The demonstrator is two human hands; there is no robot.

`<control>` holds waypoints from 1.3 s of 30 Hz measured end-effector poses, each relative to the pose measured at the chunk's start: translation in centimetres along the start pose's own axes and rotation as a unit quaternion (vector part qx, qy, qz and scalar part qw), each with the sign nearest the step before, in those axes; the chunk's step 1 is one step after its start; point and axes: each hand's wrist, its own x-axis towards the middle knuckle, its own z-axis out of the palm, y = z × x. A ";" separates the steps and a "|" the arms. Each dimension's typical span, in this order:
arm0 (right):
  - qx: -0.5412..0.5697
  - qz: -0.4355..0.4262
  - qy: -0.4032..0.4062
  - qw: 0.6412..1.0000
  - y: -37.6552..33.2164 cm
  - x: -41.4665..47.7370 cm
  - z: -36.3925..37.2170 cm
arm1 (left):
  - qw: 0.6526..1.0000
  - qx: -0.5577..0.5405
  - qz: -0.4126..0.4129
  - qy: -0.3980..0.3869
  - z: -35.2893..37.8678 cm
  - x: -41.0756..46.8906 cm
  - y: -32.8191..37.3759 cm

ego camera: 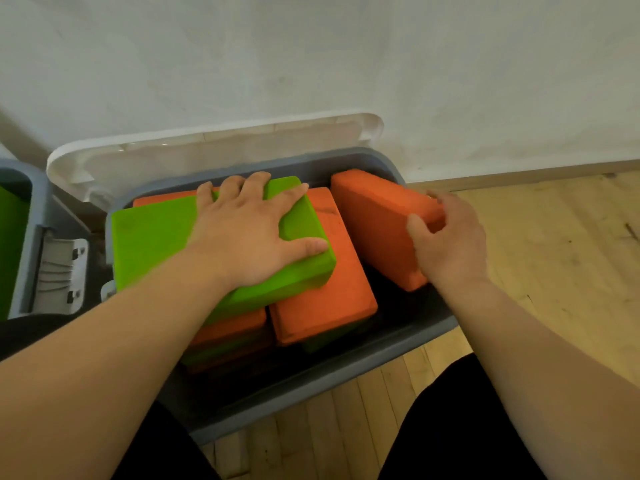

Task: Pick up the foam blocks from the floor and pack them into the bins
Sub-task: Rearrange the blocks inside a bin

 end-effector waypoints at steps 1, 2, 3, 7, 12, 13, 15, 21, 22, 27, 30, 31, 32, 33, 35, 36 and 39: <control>0.007 -0.030 0.040 0.999 -0.3 0.3 0.0 | 1.000 -0.001 0.000 0.000 0.0 0.0 0.0; 0.013 -0.056 0.063 0.996 -0.4 0.7 0.2 | 1.000 0.000 0.000 0.001 0.0 0.0 0.1; 0.018 -0.075 0.071 0.994 -0.5 0.9 0.4 | 1.000 0.003 -0.001 0.003 0.1 -0.1 0.1; -0.007 -0.145 0.067 0.987 -1.6 1.8 -0.1 | 1.000 0.008 0.000 0.009 0.1 -0.5 0.1; -0.168 -0.129 -0.155 0.965 -1.3 0.7 1.2 | 1.000 -0.002 0.002 -0.003 -0.1 -0.4 0.0; -0.184 -0.072 -0.238 0.951 -0.4 0.0 2.4 | 1.000 -0.001 0.002 -0.005 -0.1 -0.5 0.0; -0.161 0.020 -0.349 0.923 1.1 -1.1 4.1 | 1.000 0.000 0.004 -0.006 -0.1 -0.5 0.1; -0.082 0.069 -0.346 0.932 -0.1 -0.7 5.4 | 1.000 -0.006 0.008 -0.020 -0.6 -0.7 0.1; -0.054 0.065 -0.323 0.943 -1.1 -0.7 5.0 | 1.000 -0.006 0.008 -0.017 -0.6 -0.7 0.1; 0.203 0.052 -0.265 0.941 -6.1 -1.6 2.3 | 0.997 -0.071 0.023 0.001 -1.4 -1.1 -0.5; 0.219 0.033 -0.359 0.907 -7.4 -2.7 1.5 | 1.000 -0.023 -0.008 0.003 -2.3 -1.9 -2.2; 0.205 0.027 -0.366 0.908 -7.5 -2.9 1.7 | 0.999 -0.004 -0.034 -0.017 -2.5 -2.2 -2.5; 0.200 0.023 -0.367 0.908 -7.7 -3.0 1.9 | 0.997 0.000 -0.057 -0.043 -2.6 -2.4 -2.7; 0.205 0.024 -0.371 0.905 -8.1 -3.1 2.1 | 0.996 -0.008 -0.069 -0.062 -2.6 -2.6 -2.7; 0.248 0.029 -0.385 0.888 -9.1 -3.6 2.5 | 0.995 -0.022 -0.068 -0.065 -2.6 -2.8 -2.2; 0.271 0.037 -0.387 0.881 -9.3 -3.7 2.8 | 0.997 -0.025 -0.062 -0.049 -2.6 -2.8 -1.9; 0.365 0.074 -0.353 0.859 -9.1 -3.9 2.9 | 0.998 -0.052 -0.032 0.019 -3.3 -2.9 -1.1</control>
